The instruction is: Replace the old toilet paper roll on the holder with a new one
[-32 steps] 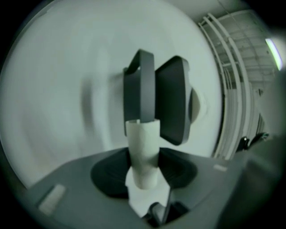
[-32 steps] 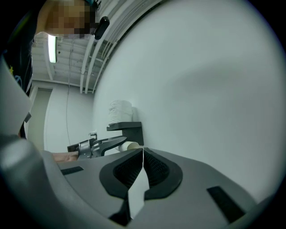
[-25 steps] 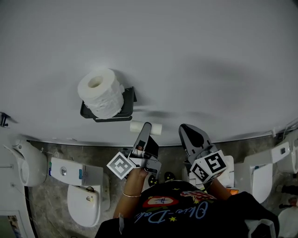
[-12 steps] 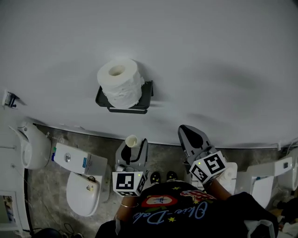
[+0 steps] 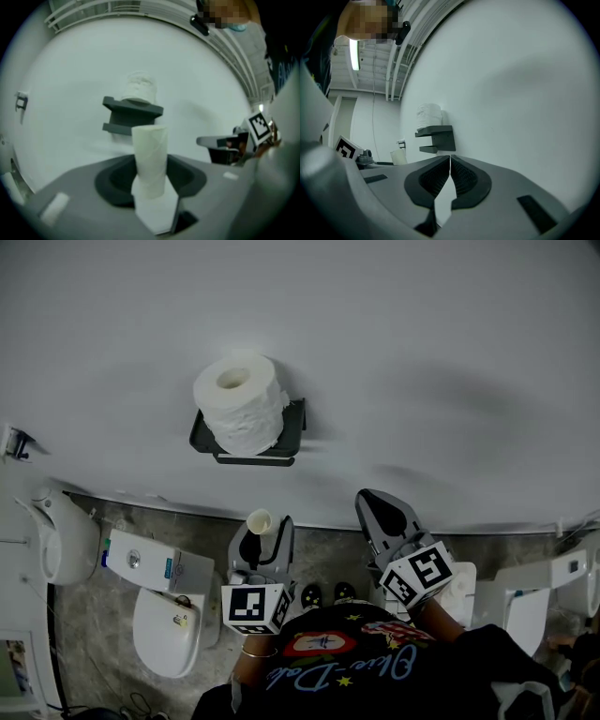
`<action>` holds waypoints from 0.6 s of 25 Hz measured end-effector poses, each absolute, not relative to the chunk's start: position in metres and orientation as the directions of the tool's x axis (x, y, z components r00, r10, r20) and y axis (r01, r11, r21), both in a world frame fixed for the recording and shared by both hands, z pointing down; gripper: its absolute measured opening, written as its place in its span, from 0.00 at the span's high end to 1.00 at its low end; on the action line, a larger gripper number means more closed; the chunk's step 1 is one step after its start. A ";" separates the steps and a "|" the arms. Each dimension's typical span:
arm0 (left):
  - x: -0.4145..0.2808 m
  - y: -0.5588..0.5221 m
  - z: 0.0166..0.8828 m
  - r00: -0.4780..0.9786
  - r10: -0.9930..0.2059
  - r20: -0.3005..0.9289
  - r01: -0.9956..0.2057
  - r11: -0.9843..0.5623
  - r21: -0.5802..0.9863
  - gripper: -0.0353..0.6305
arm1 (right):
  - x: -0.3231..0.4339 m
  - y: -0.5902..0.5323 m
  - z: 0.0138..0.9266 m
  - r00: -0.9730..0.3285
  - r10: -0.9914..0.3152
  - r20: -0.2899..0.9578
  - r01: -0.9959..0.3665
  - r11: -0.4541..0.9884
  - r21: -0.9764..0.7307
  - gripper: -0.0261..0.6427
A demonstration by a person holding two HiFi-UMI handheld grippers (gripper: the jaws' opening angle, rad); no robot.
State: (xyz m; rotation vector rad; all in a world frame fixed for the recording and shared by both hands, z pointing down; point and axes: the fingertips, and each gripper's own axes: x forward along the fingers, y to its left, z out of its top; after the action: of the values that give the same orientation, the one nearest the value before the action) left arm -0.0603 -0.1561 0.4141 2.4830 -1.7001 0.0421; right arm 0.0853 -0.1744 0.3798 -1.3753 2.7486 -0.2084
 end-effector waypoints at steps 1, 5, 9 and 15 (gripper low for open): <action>-0.060 -0.156 0.414 0.365 -0.925 0.100 -0.930 -0.358 0.087 0.66 | 0.085 -0.174 0.379 -0.597 -0.802 0.007 -0.794 0.590 -0.147 0.94; -0.061 -0.159 0.416 0.376 -0.920 0.110 -0.925 -0.367 0.096 0.66 | 0.085 -0.175 0.379 -0.589 -0.808 0.004 -0.800 0.583 -0.141 0.94; -0.064 -0.158 0.418 0.380 -0.917 0.119 -0.924 -0.371 0.091 0.66 | 0.075 -0.171 0.366 -0.626 -0.779 -0.033 -0.773 0.625 -0.104 0.94; -0.072 -0.152 0.421 0.410 -0.901 0.140 -0.911 -0.396 0.119 0.66 | 0.032 -0.166 0.269 -0.817 -0.564 -0.122 -0.577 0.802 0.154 0.84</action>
State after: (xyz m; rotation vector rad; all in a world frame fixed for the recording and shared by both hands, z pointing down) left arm -0.0724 -0.1524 0.4207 2.4851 -1.6151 0.0784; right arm 0.0325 -0.1660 0.2687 -0.9238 2.9151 0.2833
